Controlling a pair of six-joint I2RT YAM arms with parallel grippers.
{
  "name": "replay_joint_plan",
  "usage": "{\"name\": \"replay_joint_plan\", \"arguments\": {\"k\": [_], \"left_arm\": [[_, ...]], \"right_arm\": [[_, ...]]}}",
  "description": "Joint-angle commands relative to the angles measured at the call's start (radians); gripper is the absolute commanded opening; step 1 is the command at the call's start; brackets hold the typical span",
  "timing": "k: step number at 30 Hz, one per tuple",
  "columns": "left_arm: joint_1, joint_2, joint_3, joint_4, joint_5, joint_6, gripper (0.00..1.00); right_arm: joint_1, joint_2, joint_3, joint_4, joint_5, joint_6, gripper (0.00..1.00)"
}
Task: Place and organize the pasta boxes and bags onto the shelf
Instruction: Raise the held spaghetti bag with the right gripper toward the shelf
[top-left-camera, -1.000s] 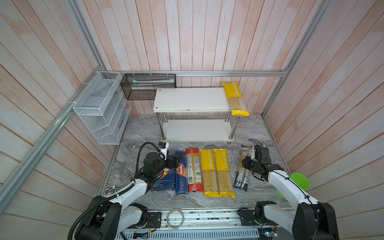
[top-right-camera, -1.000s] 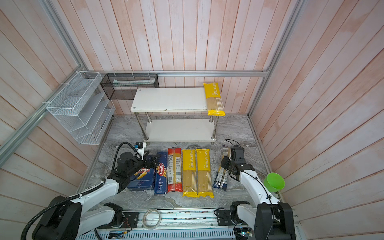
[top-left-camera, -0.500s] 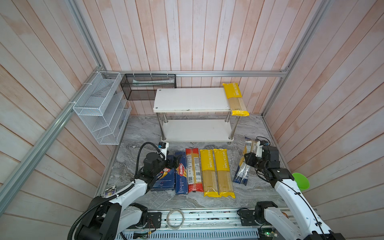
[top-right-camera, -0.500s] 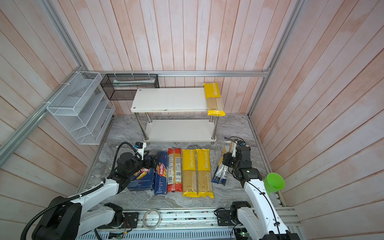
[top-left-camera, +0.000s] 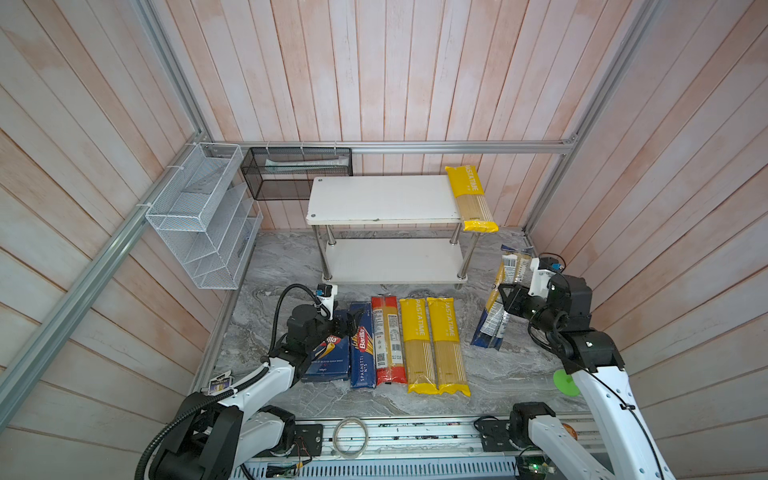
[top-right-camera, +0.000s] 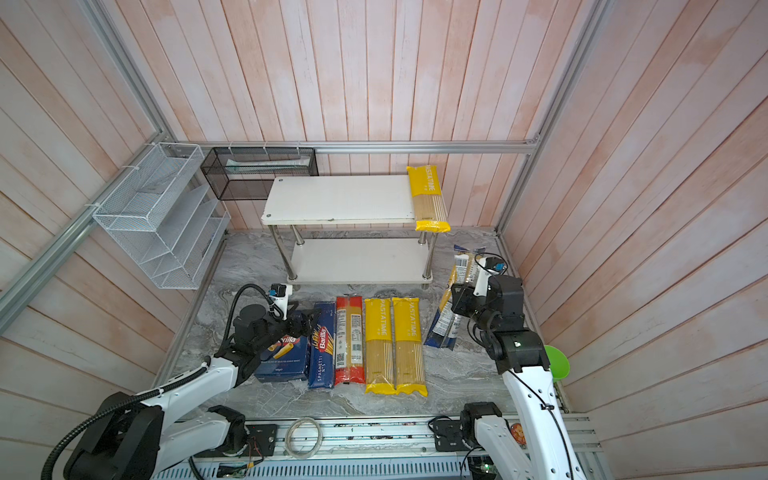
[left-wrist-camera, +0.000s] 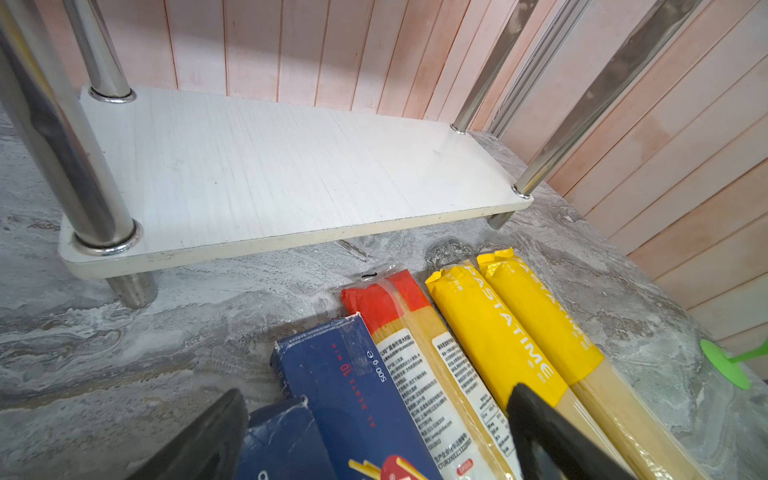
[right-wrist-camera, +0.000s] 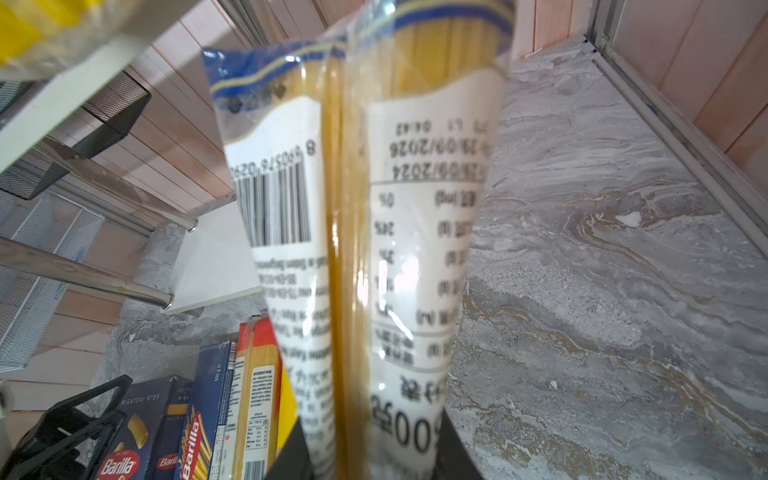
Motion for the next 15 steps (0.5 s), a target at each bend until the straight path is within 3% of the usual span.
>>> {"name": "replay_joint_plan", "arguments": {"k": [1, 15], "left_arm": [[-0.006, -0.012, 0.012, 0.015, 0.001, -0.003, 1.0], [-0.005, -0.011, 0.012, 0.016, 0.004, -0.002, 1.0]], "right_arm": [[0.004, 0.001, 0.119, 0.04, -0.005, -0.038, 0.04], [0.05, 0.12, 0.394, -0.007, -0.021, -0.096, 0.03]]}}
